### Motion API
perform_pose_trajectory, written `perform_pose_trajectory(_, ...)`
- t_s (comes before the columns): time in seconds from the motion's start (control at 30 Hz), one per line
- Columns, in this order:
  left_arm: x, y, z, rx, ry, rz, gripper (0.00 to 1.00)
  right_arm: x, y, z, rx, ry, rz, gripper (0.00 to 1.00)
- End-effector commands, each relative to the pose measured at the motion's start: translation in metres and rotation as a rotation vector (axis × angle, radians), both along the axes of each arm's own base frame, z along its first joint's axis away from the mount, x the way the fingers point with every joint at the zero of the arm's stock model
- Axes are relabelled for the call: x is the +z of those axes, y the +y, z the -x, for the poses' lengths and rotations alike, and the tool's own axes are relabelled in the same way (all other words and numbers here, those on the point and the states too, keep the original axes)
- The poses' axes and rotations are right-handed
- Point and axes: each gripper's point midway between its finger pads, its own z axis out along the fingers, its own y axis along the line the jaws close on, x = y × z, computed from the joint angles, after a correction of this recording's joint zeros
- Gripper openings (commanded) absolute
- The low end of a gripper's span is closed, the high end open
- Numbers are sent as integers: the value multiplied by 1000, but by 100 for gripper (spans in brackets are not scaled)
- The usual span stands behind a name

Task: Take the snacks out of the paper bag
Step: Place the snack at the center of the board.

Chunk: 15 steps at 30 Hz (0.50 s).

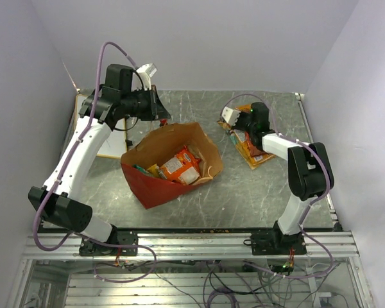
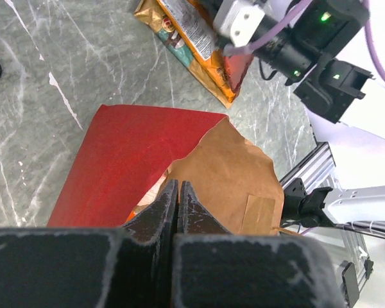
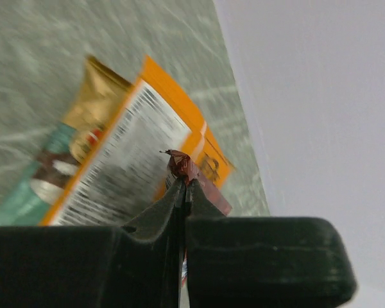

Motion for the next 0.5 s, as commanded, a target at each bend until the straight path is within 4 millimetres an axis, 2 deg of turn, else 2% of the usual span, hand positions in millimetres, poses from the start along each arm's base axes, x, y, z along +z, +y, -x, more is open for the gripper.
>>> perform_pose_trajectory(0.0, 17, -9, -3, -36, -49, 65, 7, -5, 41, -3, 222, -47, 29, 0)
perform_pose_trajectory(0.17, 14, -13, 4, -47, -3, 92, 7, -16, 57, -15, 317, -17, 60, 0)
perform_pose_trajectory(0.27, 14, -14, 15, -37, 37, 134, 7, -27, 55, -14, 265, 7, 50, 0)
perform_pose_trajectory(0.3, 12, -14, 19, -28, 53, 152, 7, -29, 55, -13, 237, 14, 46, 4)
perform_pose_trajectory(0.37, 13, -15, 26, -6, 81, 196, 7, -25, 54, -8, 162, 16, 32, 22)
perform_pose_trajectory(0.47, 27, -22, 35, -27, 85, 291, 7, 1, 55, 3, -30, 24, -86, 36)
